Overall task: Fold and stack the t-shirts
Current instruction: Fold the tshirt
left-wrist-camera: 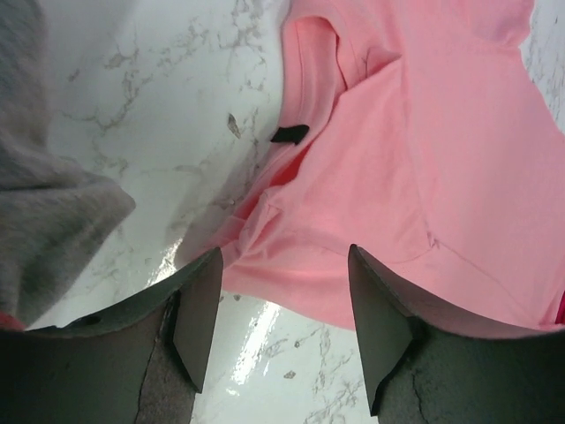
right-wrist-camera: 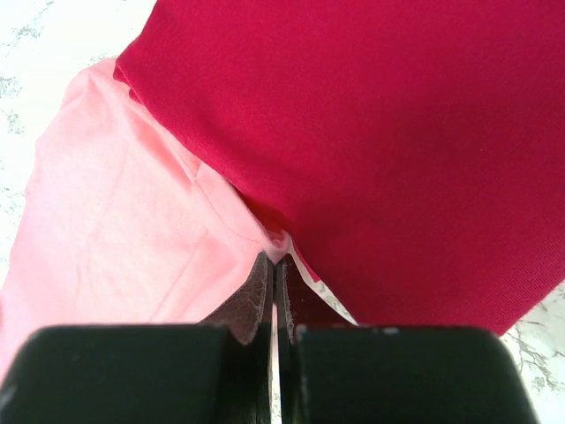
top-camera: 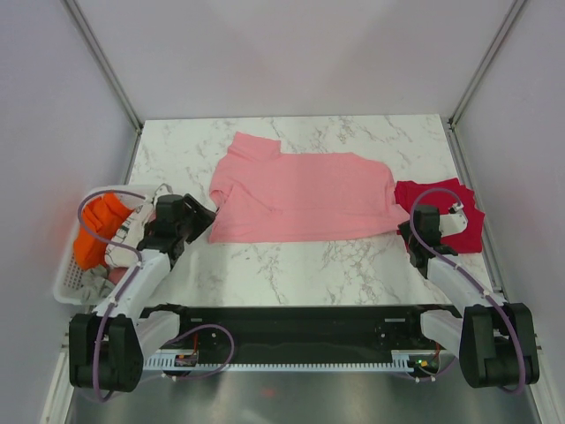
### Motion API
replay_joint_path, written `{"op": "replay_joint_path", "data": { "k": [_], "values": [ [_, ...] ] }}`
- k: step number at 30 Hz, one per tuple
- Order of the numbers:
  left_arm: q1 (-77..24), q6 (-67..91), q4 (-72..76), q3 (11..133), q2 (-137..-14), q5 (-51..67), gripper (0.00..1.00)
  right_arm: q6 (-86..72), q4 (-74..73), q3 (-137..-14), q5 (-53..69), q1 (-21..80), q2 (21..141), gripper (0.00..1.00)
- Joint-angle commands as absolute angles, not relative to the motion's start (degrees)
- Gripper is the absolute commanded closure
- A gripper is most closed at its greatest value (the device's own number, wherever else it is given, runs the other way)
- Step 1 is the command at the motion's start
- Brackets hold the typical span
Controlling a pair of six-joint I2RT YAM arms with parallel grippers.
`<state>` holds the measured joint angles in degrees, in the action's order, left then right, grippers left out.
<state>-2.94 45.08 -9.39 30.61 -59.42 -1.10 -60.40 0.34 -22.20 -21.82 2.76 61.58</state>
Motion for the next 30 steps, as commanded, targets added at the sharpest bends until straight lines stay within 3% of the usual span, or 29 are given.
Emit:
{"op": "replay_joint_path", "data": {
  "k": [1, 6, 30],
  "values": [
    [-7.5, 45.0, -10.5, 30.9, -57.2, -3.8, 0.35, -60.6, 0.6, -22.2, -22.8, 2.6, 61.3, 1.0],
    [-15.5, 50.4, -10.9, 27.9, -57.4, -8.0, 0.37, -61.1, 0.7, -22.4, -22.4, 2.5, 61.9, 1.0],
    [-15.6, 65.8, -0.2, 24.3, -73.6, -16.3, 0.57, -61.6, 0.5, -22.2, -21.6, 2.5, 61.3, 1.0]
  ]
}}
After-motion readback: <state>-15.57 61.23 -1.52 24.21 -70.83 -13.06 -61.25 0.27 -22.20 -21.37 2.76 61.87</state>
